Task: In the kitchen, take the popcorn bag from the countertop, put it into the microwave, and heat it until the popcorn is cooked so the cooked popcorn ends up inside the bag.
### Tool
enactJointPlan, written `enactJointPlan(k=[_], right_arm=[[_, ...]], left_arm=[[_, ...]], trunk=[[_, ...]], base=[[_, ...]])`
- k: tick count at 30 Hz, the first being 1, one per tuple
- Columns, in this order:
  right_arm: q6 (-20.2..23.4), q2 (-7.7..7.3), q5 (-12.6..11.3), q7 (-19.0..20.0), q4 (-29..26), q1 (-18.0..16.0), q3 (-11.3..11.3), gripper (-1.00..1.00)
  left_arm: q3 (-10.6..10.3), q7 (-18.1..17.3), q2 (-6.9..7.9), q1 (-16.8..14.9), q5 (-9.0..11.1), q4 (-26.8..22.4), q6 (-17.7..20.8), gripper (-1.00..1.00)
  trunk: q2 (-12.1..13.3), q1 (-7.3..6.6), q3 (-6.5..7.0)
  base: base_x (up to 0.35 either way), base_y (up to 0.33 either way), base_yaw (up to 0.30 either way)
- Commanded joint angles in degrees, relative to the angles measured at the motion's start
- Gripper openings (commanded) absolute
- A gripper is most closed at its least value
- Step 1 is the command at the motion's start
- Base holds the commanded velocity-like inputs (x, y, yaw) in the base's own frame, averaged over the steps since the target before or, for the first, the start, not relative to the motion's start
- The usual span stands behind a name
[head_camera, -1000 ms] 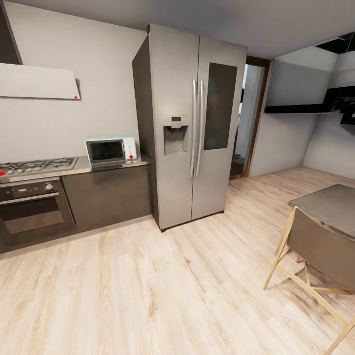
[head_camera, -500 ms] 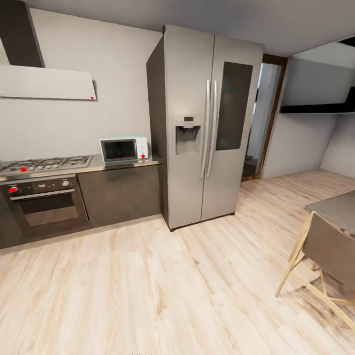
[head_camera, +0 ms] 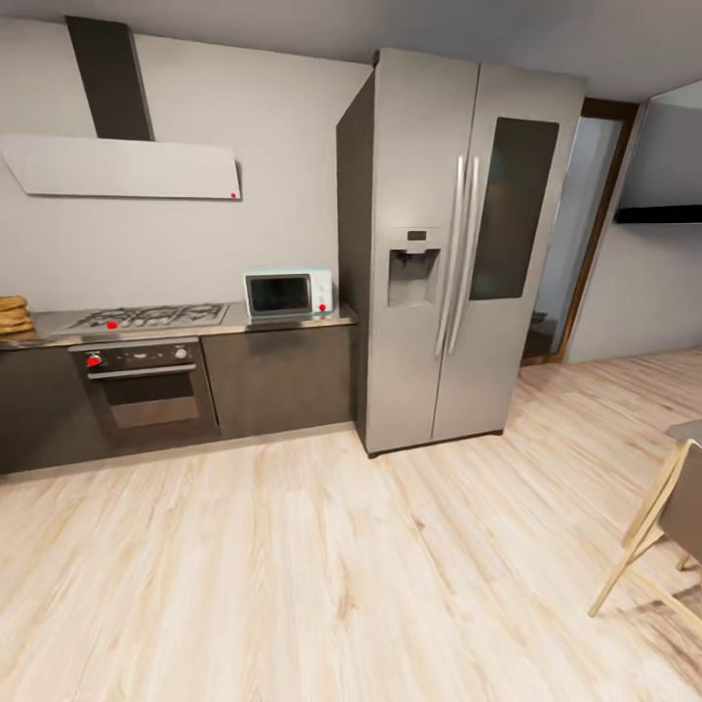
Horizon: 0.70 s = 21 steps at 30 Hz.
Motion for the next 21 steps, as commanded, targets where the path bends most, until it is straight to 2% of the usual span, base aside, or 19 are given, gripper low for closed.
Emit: enactJointPlan(k=[1,9,13,17,18,19,21], right_arm=[[-0.2,0.0,0.0,0.0,0.0,0.0,0.0,1.0],[-0.2,-0.01,0.0,0.0,0.0,0.0,0.0,1.0],[-0.2,-0.01,0.0,0.0,0.0,0.0,0.1,1.0],[-0.2,-0.01,0.0,0.0,0.0,0.0,0.1,1.0],[-0.2,-0.01,0.0,0.0,0.0,0.0,0.1,1.0],[-0.2,-0.01,0.0,0.0,0.0,0.0,0.1,1.0],[-0.2,-0.01,0.0,0.0,0.0,0.0,0.1,1.0]], left_arm=[[0.0,0.1,-0.04,0.0,0.0,-0.1,0.0,1.0],[0.2,0.1,-0.07,0.0,0.0,-0.1,0.1,1.0],[1.3,0.0,0.2,0.0,0.0,-0.1,0.1,1.0],[4.8,0.1,0.55,0.0,0.0,-0.1,0.1,1.0],[6.5,0.1,1.01,0.0,0.0,-0.1,0.1,1.0],[9.0,0.0,1.98,0.0,0.0,-0.1,0.1,1.0],[11.1,0.0,2.52,0.0,0.0,-0.1,0.1,1.0]], trunk=[[0.0,0.0,-0.05],[0.0,0.0,-0.05],[0.4,-0.22,0.13],[2.0,-1.1,0.85],[2.4,-1.32,1.03],[2.8,-1.54,1.21],[3.6,-1.98,1.57]], base=[[0.0,0.0,0.261],[0.0,0.0,0.261],[0.0,0.0,0.261],[0.0,0.0,0.261],[0.0,0.0,0.253],[0.0,0.0,0.19],[0.0,0.0,0.103]])
